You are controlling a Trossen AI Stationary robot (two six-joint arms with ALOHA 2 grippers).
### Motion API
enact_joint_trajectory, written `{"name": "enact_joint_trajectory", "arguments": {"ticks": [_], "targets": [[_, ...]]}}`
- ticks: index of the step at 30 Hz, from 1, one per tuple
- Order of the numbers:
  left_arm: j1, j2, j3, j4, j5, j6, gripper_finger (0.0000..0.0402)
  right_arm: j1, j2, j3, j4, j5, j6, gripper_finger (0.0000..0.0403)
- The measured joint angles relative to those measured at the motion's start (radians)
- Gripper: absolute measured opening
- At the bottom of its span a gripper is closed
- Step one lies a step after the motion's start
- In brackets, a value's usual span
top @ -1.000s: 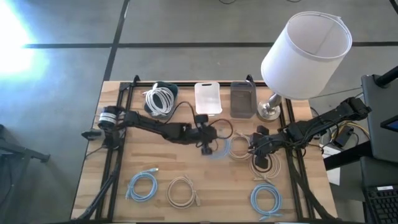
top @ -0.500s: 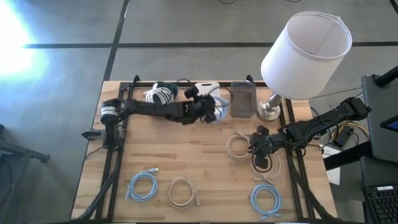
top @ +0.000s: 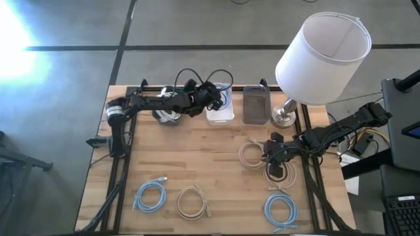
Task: Sort HDMI cables
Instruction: Put the top blue HDMI cable into the white bin
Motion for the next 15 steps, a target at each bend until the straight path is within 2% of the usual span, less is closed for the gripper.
{"name": "enact_joint_trajectory", "arguments": {"ticks": [9,15], "targets": [[0.024,0.002,-0.051,-0.064,0.002,-0.096,0.0055,0.0,0.0,0.0,0.0,0.0,0.0,0.0082],[0.026,0.003,-0.06,-0.074,0.007,-0.145,0.0055,0.0,0.0,0.0,0.0,0.0,0.0,0.0074]]}}
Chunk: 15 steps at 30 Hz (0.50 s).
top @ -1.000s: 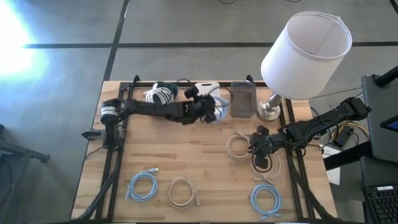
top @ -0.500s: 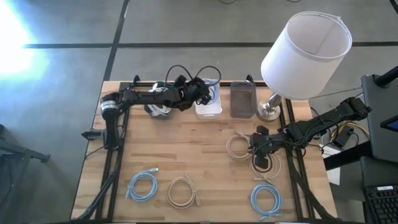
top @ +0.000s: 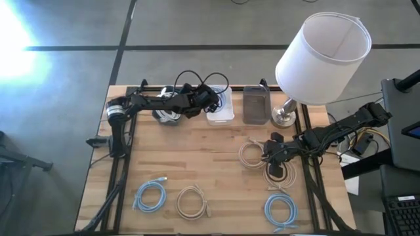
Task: Sort HDMI cables
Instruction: Put the top blue HDMI cable into the white bin
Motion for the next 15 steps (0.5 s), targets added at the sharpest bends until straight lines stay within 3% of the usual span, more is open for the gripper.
{"name": "enact_joint_trajectory", "arguments": {"ticks": [7,15], "targets": [[0.0,0.0,-0.001,-0.002,0.032,0.02,0.006,0.0,0.0,0.0,0.0,0.0,0.0,0.0072],[0.0,0.0,-0.001,0.0,0.046,0.021,0.0113,0.0,0.0,0.0,0.0,0.0,0.0,0.0082]]}}
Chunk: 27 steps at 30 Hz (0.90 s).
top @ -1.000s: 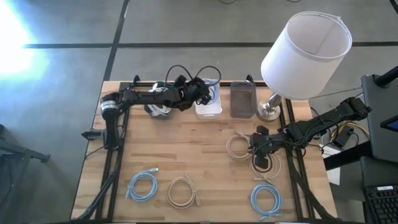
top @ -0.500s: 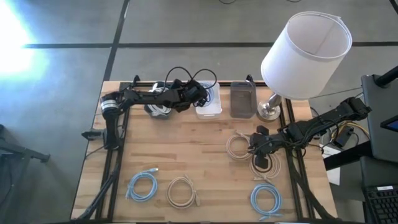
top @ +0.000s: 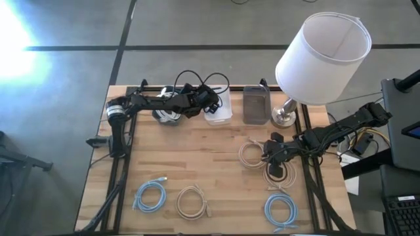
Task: Sort HDMI cables
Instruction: Put the top blue HDMI cable into the white bin, then put the right blue HDMI cable into the white bin
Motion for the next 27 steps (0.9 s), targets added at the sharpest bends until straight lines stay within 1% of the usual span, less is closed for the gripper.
{"name": "enact_joint_trajectory", "arguments": {"ticks": [4,10,12,16,20,24,27], "targets": [[0.0,0.0,0.0,-0.001,0.001,0.0,0.0127,0.0,0.0,0.0,0.0,0.0,0.0,0.0078],[-0.001,0.0,0.0,0.002,0.0,0.001,0.0131,0.0,0.0,0.0,0.0,0.0,0.0,0.007],[0.0,0.0,0.0,0.005,0.014,0.019,0.0131,0.0,0.0,0.0,0.0,0.0,0.0,0.0071],[-0.001,0.0,0.0,0.011,0.09,0.078,0.0131,0.0,0.0,0.0,0.0,0.0,-0.003,0.0077],[-0.007,0.0,0.0,0.038,0.177,0.116,0.0131,0.0,0.0,0.0,0.001,0.001,-0.05,0.0082],[-0.025,0.0,0.0,0.087,0.286,0.173,0.0131,-0.001,0.0,0.0,0.02,0.002,-0.057,0.0081],[-0.044,0.0,0.0,0.131,0.381,0.209,0.0131,-0.004,0.0,0.0,0.087,0.002,-0.099,0.0076]]}}
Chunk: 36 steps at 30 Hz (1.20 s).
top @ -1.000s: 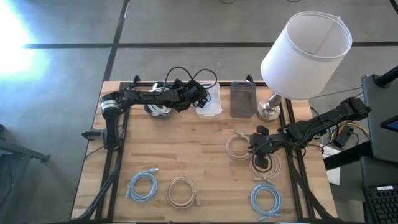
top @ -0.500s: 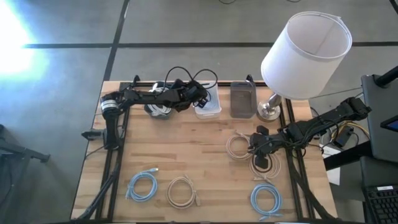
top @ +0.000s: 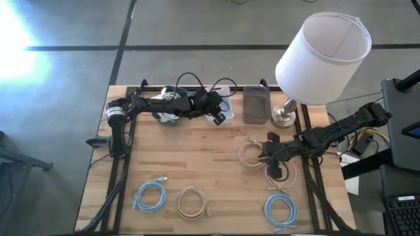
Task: Sort HDMI cables
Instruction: Put the right blue HDMI cable into the white bin
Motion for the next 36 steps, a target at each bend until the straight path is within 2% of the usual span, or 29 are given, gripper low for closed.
{"name": "enact_joint_trajectory", "arguments": {"ticks": [6,9,11,14,18,24,27,36], "targets": [[-0.053,0.0,0.0,0.059,0.226,0.029,0.0131,-0.003,-0.001,0.0,0.224,-0.001,-0.131,0.0069],[-0.087,0.0,0.0,0.058,0.323,0.049,0.0131,-0.001,-0.001,0.001,0.259,-0.001,-0.113,0.007],[-0.112,0.0,0.0,0.058,0.353,0.067,0.0131,0.008,0.005,0.0,0.256,-0.001,-0.055,0.0073],[-0.144,0.0,0.0,0.057,0.363,0.098,0.0131,0.039,0.04,-0.002,0.264,-0.001,0.01,0.0078],[-0.167,-0.001,0.0,0.062,0.363,0.12,0.0131,0.093,0.136,0.003,0.322,-0.003,0.019,0.0086],[-0.171,-0.001,0.0,0.063,0.362,0.116,0.0131,0.154,0.274,0.083,0.279,-0.041,0.043,0.0101],[-0.171,-0.002,0.0,0.062,0.362,0.115,0.0131,0.175,0.327,0.138,0.205,-0.096,0.085,0.0106],[-0.171,-0.002,0.0,0.062,0.36,0.115,0.0131,0.247,0.461,0.269,-0.162,-0.245,0.456,0.0099]]}}
